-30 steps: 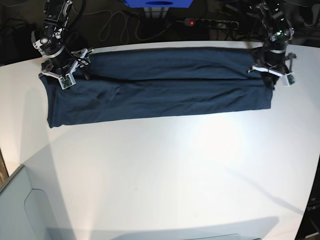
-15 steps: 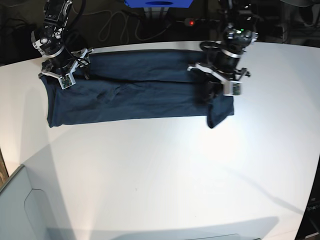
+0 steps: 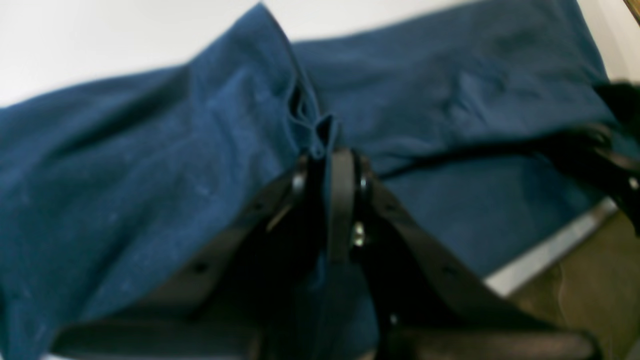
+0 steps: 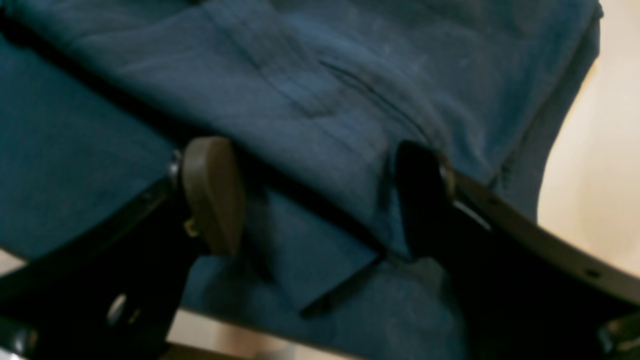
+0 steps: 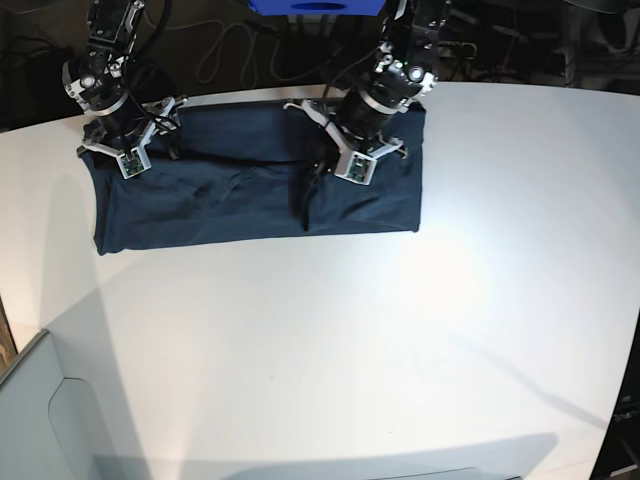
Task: Fold the T-shirt properly
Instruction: 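Fold the strip end held by the left gripper toward the right gripper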
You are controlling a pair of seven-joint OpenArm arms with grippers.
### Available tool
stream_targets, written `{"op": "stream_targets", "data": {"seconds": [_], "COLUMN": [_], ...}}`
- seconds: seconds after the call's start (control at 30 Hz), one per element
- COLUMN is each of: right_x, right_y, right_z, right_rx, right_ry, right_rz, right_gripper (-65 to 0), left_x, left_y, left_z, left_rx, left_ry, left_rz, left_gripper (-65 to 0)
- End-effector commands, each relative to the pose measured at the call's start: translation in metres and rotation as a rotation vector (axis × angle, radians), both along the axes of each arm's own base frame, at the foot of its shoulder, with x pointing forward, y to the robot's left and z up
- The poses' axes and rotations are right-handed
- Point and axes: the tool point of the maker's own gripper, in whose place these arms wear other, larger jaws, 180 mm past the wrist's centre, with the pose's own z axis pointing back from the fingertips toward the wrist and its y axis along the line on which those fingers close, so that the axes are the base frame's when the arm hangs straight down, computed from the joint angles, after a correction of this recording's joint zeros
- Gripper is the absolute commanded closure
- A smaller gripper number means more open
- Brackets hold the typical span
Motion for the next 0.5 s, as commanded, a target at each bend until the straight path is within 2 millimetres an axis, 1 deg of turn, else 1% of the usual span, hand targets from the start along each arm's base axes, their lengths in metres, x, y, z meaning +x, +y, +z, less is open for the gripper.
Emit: {"op": "stream_targets", "data": {"seconds": [0.0, 0.1, 0.27, 0.37, 0.47], "right_x": [0.005, 0.005, 0.005, 0.005, 0.005], "right_y": [-0.001, -0.001, -0.001, -0.001, -0.001], "right_z": [0.008, 0.008, 0.008, 0.008, 0.008], "right_rx": [0.001, 0.001, 0.001, 0.001, 0.001], "right_ry": [-0.03, -0.03, -0.03, -0.03, -0.03], "right_rz": [0.013, 0.013, 0.013, 0.013, 0.013], "right_gripper": [-44.5, -44.5, -44.5, -44.5, -44.5], "left_x": [0.009, 0.008, 0.014, 0.018, 0.017], "left_y": [-0.005, -0.011, -0.029, -0.044, -0.055], "left_z": [0.013, 0.013, 0.024, 0.034, 0.031], "left_rx": [-0.033, -0.042, -0.059, -0.077, -0.08], "left_ry": [-0.047, -0.045, -0.081, -0.112, -0.106], "left_rz": [0.004, -0.013, -0.06, -0.102, -0.134], "left_gripper": [0.0, 0.0, 0.0, 0.0, 0.0]}}
